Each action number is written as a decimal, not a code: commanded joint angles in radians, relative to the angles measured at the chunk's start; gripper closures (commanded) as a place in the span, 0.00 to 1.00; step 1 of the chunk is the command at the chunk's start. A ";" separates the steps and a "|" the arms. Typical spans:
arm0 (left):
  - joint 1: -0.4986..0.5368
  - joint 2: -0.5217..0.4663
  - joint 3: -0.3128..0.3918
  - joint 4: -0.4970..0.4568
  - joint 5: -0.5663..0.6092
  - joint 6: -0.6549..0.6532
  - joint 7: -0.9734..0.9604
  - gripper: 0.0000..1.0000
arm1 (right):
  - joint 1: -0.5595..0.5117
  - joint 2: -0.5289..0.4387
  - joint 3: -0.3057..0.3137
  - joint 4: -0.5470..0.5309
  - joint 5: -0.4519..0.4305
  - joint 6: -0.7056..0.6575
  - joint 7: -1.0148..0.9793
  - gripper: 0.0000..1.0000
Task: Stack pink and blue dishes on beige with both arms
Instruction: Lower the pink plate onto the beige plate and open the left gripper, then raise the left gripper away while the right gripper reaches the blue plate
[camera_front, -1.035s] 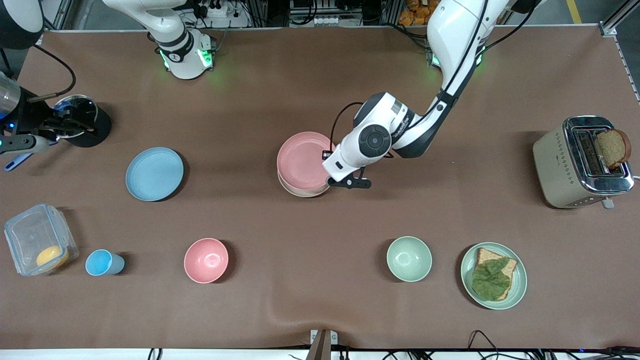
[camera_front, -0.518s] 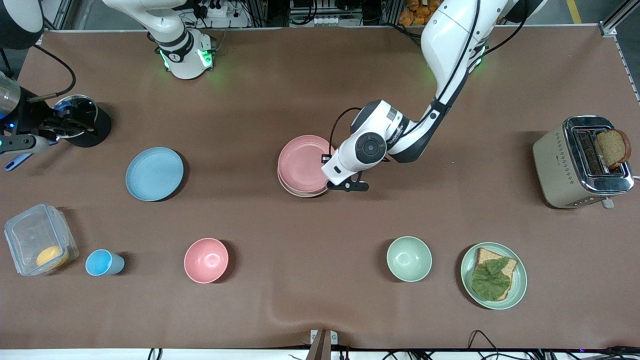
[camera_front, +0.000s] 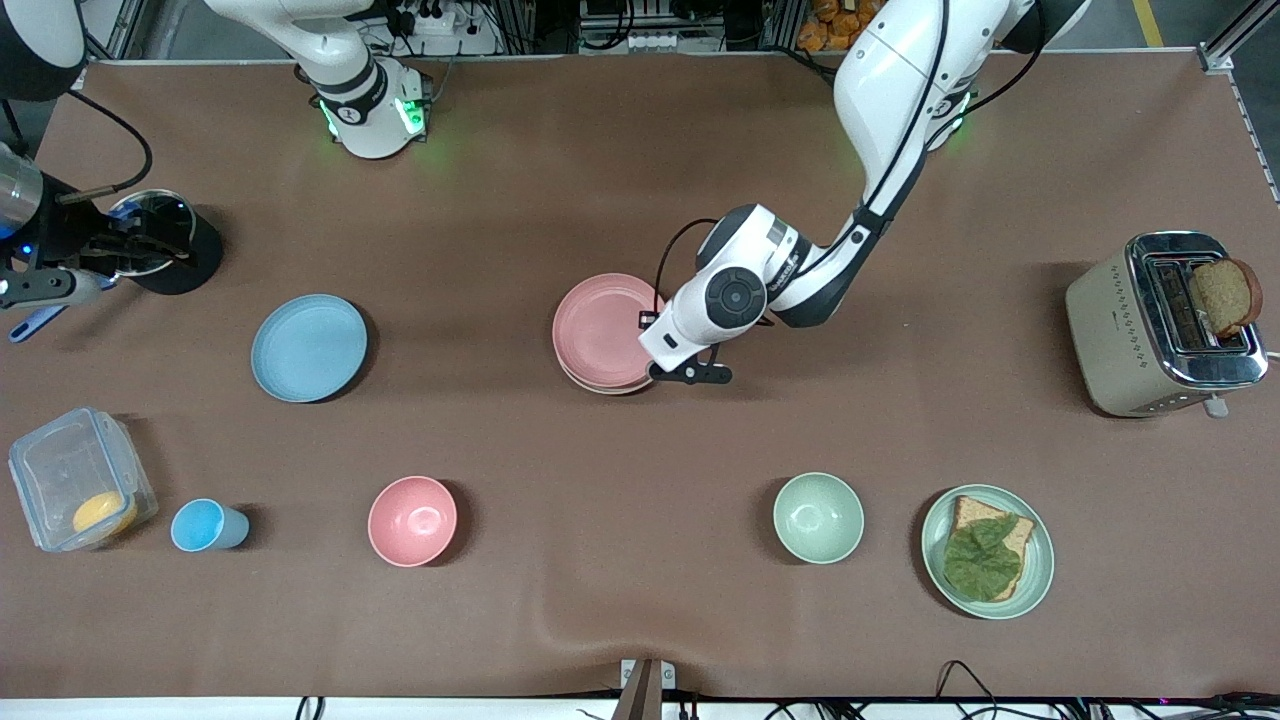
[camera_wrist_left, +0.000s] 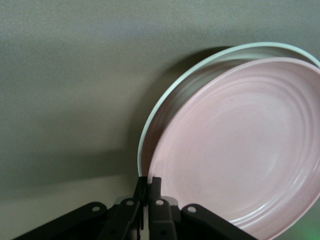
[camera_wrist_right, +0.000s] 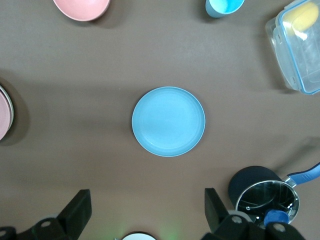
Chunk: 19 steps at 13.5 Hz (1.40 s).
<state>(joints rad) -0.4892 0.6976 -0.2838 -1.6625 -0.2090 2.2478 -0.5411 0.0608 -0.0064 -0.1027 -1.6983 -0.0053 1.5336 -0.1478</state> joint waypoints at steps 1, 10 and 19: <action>-0.009 0.017 0.002 0.026 0.023 0.007 -0.013 1.00 | -0.010 0.049 0.004 0.016 -0.015 -0.012 0.001 0.00; 0.081 -0.169 0.014 0.036 0.034 -0.075 -0.010 0.00 | -0.131 0.208 0.000 0.023 -0.013 -0.003 -0.016 0.00; 0.354 -0.610 0.023 0.044 0.269 -0.500 0.033 0.00 | -0.271 0.586 0.006 -0.007 0.120 0.331 -0.252 0.00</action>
<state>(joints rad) -0.1761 0.1566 -0.2549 -1.5812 0.0392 1.7999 -0.5225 -0.1536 0.5258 -0.1112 -1.7208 0.0736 1.8197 -0.2861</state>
